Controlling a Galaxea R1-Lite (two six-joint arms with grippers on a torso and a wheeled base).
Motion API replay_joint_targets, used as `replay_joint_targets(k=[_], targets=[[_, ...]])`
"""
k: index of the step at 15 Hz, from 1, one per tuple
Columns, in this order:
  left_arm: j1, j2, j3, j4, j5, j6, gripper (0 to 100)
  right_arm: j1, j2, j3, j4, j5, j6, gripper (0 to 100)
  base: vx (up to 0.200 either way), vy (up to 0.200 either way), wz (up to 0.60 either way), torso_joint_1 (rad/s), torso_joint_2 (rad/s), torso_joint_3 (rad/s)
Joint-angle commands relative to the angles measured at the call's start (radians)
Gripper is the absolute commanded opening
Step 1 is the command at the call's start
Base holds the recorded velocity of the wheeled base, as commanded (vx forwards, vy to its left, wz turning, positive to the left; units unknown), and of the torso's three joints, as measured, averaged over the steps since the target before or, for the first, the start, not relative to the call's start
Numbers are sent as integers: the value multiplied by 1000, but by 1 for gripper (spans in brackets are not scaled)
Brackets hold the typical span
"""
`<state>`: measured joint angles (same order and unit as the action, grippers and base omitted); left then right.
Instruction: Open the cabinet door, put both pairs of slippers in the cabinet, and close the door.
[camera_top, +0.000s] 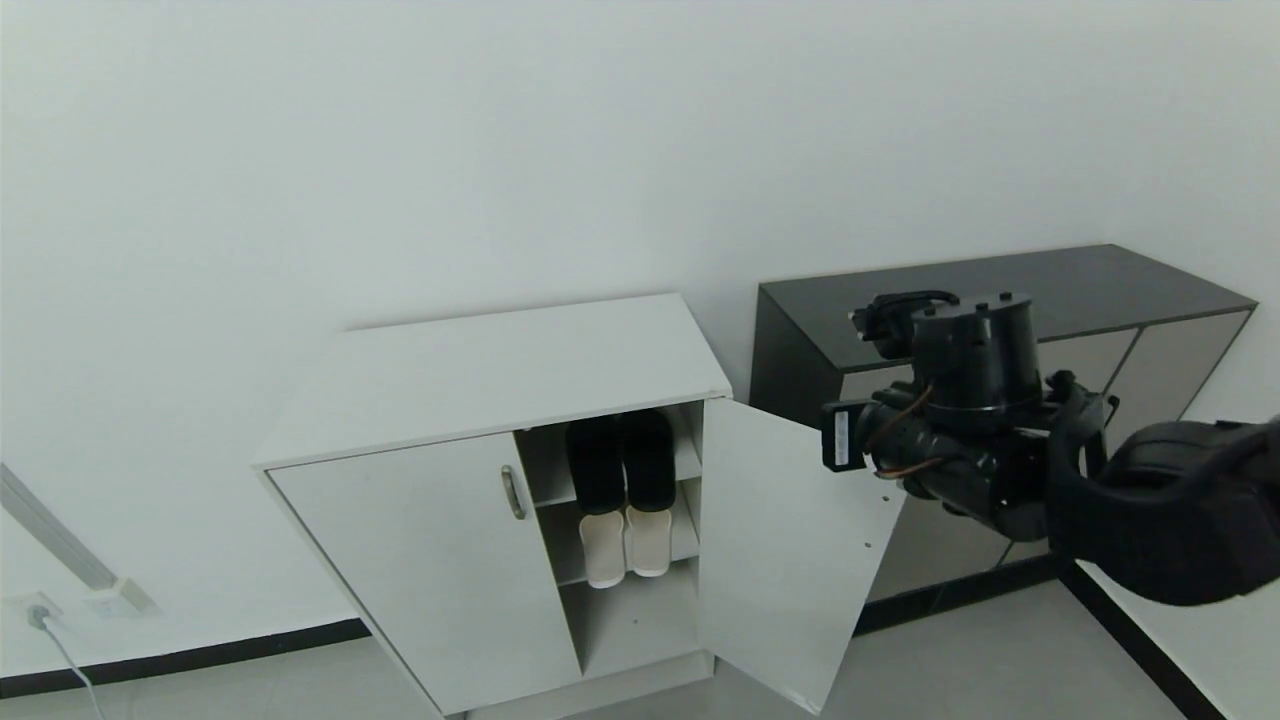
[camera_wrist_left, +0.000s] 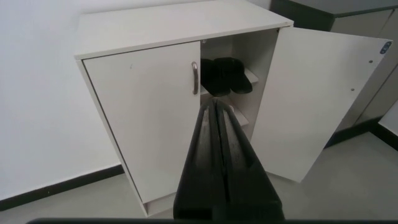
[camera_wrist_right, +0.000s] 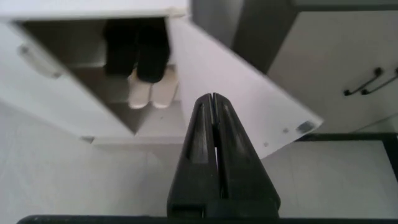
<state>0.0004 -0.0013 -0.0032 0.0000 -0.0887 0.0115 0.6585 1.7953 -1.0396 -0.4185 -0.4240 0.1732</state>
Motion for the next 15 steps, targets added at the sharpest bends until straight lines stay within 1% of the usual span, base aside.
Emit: replay_joint_targets(k=[1, 6, 11, 15], targets=[[1, 1, 0, 0, 0, -1, 0, -82, 102, -94, 10, 33, 0, 0, 0, 0, 0, 0, 0, 0], [1, 1, 0, 0, 4, -1, 0, -178, 202, -163, 7, 103, 0, 0, 0, 0, 0, 0, 0, 0], [1, 1, 0, 0, 4, -1, 0, -226, 268, -180, 1, 125, 3, 0, 0, 0, 0, 0, 0, 0], [1, 1, 0, 0, 4, -1, 0, -246, 300, -188, -8, 133, 5, 0, 0, 0, 0, 0, 0, 0]])
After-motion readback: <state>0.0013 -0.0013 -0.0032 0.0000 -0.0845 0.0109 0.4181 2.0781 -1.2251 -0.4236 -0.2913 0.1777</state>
